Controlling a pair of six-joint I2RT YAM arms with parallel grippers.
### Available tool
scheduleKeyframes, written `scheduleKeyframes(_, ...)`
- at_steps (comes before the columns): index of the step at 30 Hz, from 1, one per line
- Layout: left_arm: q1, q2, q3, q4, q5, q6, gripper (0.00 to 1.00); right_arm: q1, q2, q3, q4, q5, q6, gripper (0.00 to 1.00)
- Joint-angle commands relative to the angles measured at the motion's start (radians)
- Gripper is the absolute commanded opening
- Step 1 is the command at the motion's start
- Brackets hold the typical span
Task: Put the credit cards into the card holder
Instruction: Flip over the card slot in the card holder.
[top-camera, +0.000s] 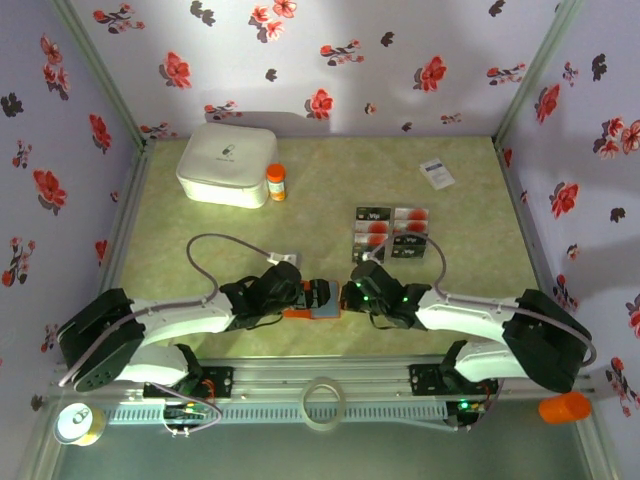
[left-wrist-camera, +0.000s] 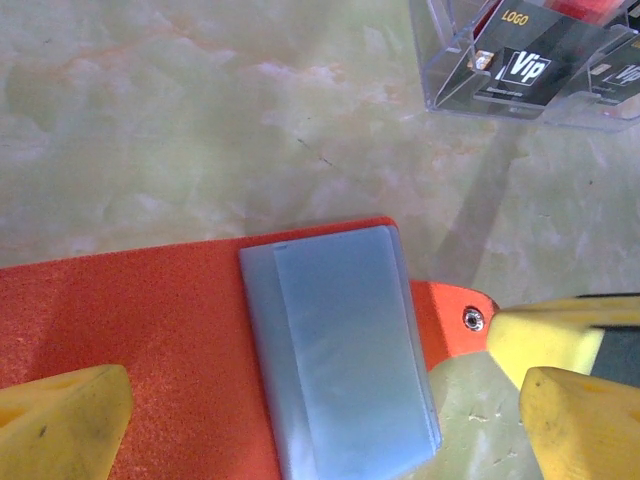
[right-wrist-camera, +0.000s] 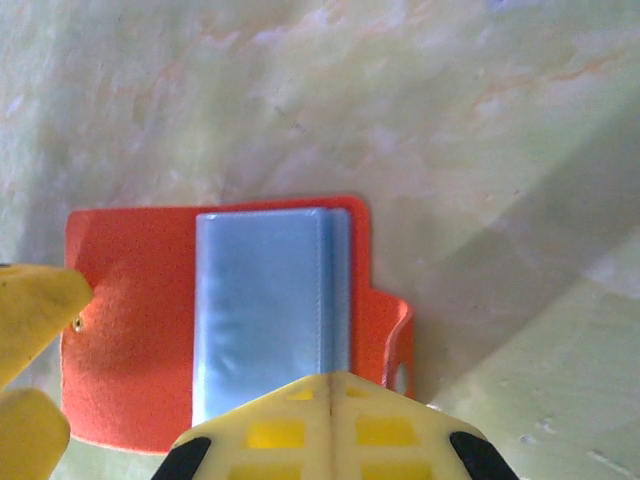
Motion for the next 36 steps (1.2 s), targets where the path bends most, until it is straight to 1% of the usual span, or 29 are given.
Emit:
scheduleKeyframes(1,-0.006,0.029,-0.024,0.024,-0.034,0.026,1.00,-0.030,0.014,-0.021,0.013,0.037,0.003,0.00)
scheduleKeyframes(11,-0.007,0.082,-0.043,0.020,-0.049,0.132,1.00,-0.045,0.064,-0.026,0.044,0.006,0.013,0.00)
scheduleKeyframes(20,-0.007,0.075,-0.040,-0.010,-0.070,0.200,1.00,-0.046,0.075,0.083,-0.005,-0.006,-0.032,0.00)
scheduleKeyframes(32,-0.007,0.070,-0.042,-0.005,-0.080,0.223,1.00,-0.050,0.246,0.223,-0.004,-0.067,-0.076,0.00)
scheduleKeyframes(36,-0.007,0.062,-0.043,-0.009,-0.082,0.227,1.00,-0.057,0.299,0.239,0.007,-0.081,-0.080,0.00)
